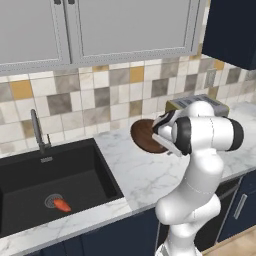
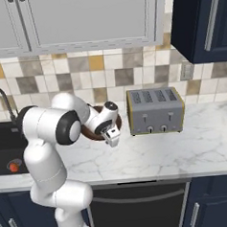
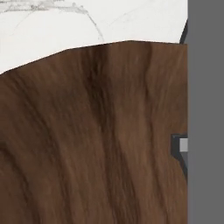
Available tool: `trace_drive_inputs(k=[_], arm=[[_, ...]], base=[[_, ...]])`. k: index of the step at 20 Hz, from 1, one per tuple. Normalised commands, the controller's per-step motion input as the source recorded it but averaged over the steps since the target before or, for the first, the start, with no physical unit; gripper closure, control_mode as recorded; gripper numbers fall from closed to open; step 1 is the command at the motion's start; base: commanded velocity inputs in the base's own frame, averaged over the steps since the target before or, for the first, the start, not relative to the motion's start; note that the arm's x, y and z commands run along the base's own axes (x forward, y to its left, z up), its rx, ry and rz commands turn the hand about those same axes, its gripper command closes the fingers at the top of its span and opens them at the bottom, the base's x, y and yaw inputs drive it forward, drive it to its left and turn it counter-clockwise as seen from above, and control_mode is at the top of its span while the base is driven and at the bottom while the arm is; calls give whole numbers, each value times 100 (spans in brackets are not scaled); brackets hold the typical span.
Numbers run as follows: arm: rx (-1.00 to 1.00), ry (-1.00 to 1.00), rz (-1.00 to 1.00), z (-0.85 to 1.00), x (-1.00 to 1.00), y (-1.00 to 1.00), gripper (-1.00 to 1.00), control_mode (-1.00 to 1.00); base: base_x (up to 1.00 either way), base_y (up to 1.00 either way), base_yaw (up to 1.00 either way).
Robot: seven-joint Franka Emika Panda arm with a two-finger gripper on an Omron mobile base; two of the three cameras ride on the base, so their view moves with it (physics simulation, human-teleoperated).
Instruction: Clear the mugs and bowl far away from the sink.
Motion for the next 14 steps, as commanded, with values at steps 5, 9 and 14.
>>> trace_drive_inputs(k=[5, 9, 14], arm=[[0, -7, -7, 18, 0, 0, 100, -100], [0, -6, -12, 31, 0, 0, 100, -100], [0, -4, -19, 34, -7, 0, 100, -100]], base=[[0, 0, 0], [0, 0, 0], [0, 0, 0]])
